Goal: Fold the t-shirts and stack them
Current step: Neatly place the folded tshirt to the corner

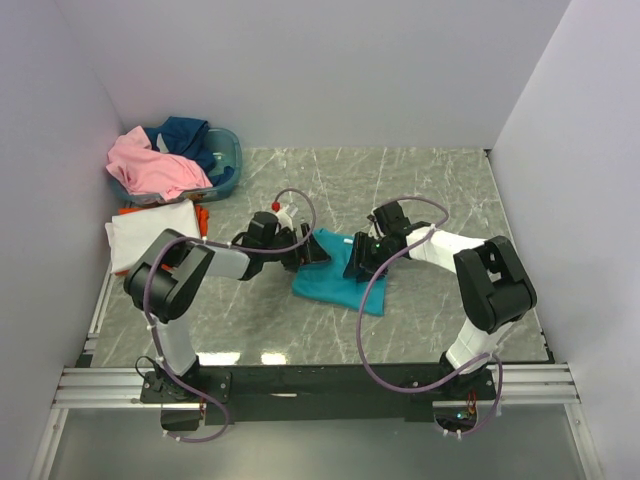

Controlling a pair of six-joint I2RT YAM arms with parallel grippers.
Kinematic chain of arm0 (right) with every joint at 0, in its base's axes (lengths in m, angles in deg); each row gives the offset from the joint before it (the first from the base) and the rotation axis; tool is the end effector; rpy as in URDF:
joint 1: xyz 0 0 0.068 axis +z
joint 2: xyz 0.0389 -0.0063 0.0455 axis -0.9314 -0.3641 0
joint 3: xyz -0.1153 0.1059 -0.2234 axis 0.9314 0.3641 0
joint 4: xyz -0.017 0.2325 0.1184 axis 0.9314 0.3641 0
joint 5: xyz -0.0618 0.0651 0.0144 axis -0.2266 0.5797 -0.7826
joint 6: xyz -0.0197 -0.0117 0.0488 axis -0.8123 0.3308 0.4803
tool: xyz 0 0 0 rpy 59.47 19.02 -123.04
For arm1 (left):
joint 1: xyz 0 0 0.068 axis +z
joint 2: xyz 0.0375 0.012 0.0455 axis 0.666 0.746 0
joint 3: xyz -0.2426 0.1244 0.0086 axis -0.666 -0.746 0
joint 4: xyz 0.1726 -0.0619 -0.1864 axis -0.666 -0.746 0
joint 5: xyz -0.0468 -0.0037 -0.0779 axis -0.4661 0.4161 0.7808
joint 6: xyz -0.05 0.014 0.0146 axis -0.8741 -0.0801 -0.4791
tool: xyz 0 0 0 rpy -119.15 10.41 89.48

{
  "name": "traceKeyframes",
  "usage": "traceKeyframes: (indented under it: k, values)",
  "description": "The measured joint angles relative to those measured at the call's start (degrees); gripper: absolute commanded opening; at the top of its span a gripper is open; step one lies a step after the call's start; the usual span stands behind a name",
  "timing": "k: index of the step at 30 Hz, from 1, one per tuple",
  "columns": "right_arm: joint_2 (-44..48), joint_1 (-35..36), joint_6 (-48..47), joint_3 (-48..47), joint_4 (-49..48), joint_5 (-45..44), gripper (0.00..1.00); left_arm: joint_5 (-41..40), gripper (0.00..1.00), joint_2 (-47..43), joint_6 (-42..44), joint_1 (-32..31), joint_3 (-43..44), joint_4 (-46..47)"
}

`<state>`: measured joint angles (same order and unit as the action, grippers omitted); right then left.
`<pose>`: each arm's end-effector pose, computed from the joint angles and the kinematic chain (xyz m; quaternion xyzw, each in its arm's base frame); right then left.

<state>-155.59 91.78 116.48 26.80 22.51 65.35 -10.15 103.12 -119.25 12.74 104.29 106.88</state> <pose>0.2889 0.1404 0.1526 0.0179 0.9498 0.2962 0.0993 0.2972 -0.1851 0.1281 0.0060 0.8591 -0.4560 0.2322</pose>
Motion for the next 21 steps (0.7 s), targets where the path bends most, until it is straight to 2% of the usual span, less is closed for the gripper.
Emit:
traceKeyframes:
  k: [3, 5, 6, 9, 10, 11, 16, 21]
  values:
    - [0.0, 0.0, 0.24, 0.22, -0.52, 0.24, 0.54, -1.44, 0.78, 1.09, -0.13, -1.11, 0.92, 0.79]
    - [0.0, 0.0, 0.39, 0.37, -0.85, 0.37, 0.54, -2.73, 0.61, 1.49, 0.09, -1.4, 1.53, 0.04]
    - [0.0, 0.0, 0.42, 0.39, -0.9, 0.42, 0.54, -3.61, 0.44, 1.68, 0.28, -1.44, 1.68, -0.57]
    - [0.0, 0.0, 0.46, 0.39, -0.96, 0.48, 0.54, -6.21, 0.18, 2.25, 0.13, -1.36, 1.95, -2.95]
    - [0.0, 0.0, 0.46, 0.39, -0.98, 0.52, 0.55, -6.93, 0.04, 2.32, 0.22, -1.33, 2.1, -3.74]
    - [0.02, 0.02, 0.44, 0.39, -0.96, 0.55, 0.55, -7.13, 0.0, 2.32, 0.17, -1.33, 2.38, -4.52]
    - [0.39, 0.26, 0.11, 0.11, -0.22, 0.02, 0.58, -10.01, 0.0, 1.22, 2.29, -2.01, 5.44, -11.54]
    - [1.01, 0.37, -1.75, -1.99, 3.74, -3.13, 0.59, -18.6, 0.0, -2.03, 8.98, -2.49, 9.86, -26.29]
